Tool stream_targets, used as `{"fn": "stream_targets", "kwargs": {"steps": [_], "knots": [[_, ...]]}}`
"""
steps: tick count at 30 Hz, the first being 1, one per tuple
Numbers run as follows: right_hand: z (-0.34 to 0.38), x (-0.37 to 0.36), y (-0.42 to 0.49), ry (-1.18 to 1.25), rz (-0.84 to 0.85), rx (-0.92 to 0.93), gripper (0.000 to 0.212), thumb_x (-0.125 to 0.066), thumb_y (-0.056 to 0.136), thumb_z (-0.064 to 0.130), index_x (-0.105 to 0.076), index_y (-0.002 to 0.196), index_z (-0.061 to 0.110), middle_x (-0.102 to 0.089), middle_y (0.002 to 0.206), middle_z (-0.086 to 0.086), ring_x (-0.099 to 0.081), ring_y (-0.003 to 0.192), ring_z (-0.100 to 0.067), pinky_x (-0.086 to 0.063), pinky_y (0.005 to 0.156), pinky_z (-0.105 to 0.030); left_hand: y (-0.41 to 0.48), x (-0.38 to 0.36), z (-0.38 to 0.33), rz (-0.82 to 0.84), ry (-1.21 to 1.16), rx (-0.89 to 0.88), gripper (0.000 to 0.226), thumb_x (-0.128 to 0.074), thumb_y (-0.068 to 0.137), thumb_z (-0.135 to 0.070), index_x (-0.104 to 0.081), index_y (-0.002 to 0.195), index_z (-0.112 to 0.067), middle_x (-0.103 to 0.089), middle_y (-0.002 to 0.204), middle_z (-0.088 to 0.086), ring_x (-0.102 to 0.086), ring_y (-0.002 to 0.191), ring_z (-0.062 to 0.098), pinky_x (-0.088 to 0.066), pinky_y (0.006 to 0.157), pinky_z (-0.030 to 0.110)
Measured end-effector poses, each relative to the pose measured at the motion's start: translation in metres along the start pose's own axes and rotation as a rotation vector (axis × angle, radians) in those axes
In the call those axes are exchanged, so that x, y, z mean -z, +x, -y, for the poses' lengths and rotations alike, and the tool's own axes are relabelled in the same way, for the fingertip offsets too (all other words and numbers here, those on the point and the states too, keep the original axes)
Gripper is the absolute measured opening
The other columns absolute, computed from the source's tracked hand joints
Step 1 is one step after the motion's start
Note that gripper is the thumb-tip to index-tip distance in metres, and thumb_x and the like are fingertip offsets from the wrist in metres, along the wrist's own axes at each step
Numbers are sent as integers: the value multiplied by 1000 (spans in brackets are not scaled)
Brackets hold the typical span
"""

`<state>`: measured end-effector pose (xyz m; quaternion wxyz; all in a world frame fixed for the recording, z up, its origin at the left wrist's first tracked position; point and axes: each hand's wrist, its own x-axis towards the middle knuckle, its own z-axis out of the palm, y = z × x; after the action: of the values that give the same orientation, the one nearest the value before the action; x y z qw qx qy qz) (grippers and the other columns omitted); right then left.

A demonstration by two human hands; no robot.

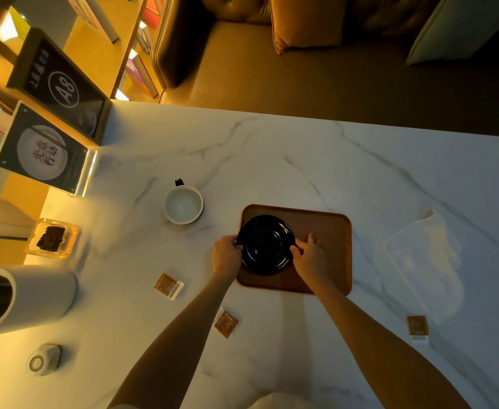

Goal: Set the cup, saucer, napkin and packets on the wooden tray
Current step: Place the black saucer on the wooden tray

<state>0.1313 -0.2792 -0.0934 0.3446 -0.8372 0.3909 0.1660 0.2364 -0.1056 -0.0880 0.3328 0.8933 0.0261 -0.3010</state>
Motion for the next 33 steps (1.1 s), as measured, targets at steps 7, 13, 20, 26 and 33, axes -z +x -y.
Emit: {"fn": "stream_targets", "kwargs": {"steps": [7,13,20,26,33], "knots": [[0,1,-2,-12,-6,-7,42,-46,99,30,-50,137,13,-18,158,-17,-9,147,-37,-33,111,-44,1,1,3,5,0,-23,27,-54,91,-5,-71,110,-14,-62,77,-6,-55,58,4,-46,54,21],[1,0,-2,-21,-4,-11,42,-44,100,31,-49,138,14,-18,158,-16,-8,147,-36,-32,112,-45,0,0,2,-6,-13,-19,29,-53,92,-5,-70,114,-14,-60,74,-9,-53,55,1,-42,49,16],[-1,-2,0,-44,-7,-9,42,-44,99,33,-49,138,15,-18,158,-16,-9,147,-38,-30,112,-47,-2,0,2,-11,-22,-11,29,-53,92,-5,-71,113,-15,-56,65,-17,-52,54,0,-40,48,14],[-1,-3,0,-28,-5,-13,43,-45,99,32,-49,138,15,-18,159,-15,-8,147,-37,-31,112,-46,-3,0,0,-19,-9,-16,30,-52,93,-4,-70,115,-15,-59,75,-10,-49,54,-1,-36,48,13],[-2,-4,0,-35,-8,-1,42,-44,99,32,-49,137,14,-17,159,-15,-8,147,-37,-33,111,-45,-4,2,-1,-6,-21,-19,31,-52,93,-4,-68,117,-14,-70,85,1,-50,57,-1,-39,51,14]]}}
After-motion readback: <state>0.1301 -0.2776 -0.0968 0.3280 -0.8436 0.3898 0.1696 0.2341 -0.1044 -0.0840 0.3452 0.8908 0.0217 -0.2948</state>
